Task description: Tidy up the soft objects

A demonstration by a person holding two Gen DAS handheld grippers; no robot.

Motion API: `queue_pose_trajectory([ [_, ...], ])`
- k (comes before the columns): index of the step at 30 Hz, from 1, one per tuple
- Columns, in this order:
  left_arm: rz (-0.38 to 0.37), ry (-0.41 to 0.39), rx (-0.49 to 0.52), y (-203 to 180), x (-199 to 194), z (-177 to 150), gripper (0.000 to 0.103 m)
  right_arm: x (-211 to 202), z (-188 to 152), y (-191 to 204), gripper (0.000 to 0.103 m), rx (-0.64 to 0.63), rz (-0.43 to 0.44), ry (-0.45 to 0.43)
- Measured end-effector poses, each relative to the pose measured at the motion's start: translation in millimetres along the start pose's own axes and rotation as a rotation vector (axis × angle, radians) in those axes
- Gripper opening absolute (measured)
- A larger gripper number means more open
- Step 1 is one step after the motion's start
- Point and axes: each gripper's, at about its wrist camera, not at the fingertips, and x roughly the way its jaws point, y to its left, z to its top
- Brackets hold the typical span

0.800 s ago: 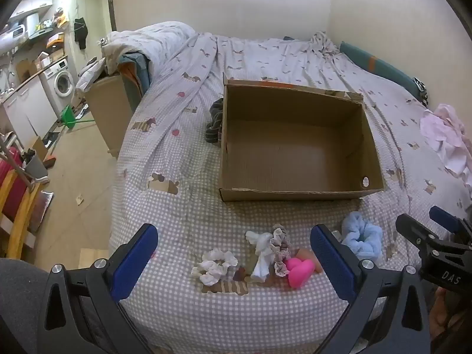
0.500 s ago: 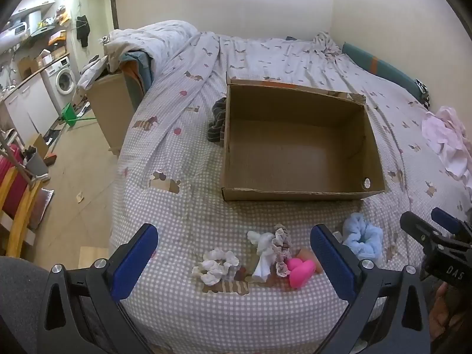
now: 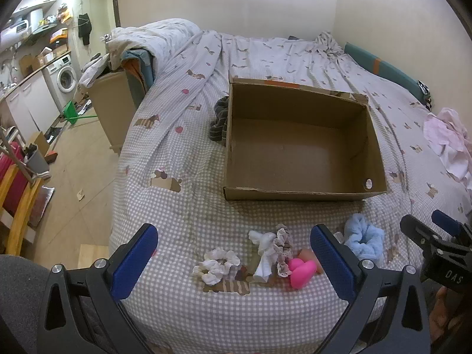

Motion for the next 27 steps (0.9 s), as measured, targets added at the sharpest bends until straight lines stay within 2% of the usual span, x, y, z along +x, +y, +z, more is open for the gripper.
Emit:
queue_pose_trajectory([
  [27,-0.002,-0.001,-0.01,0.4,-5.3,6.6,0.103,0.1,1.4,2.0,0.103,-0.006,0.002,-0.002],
])
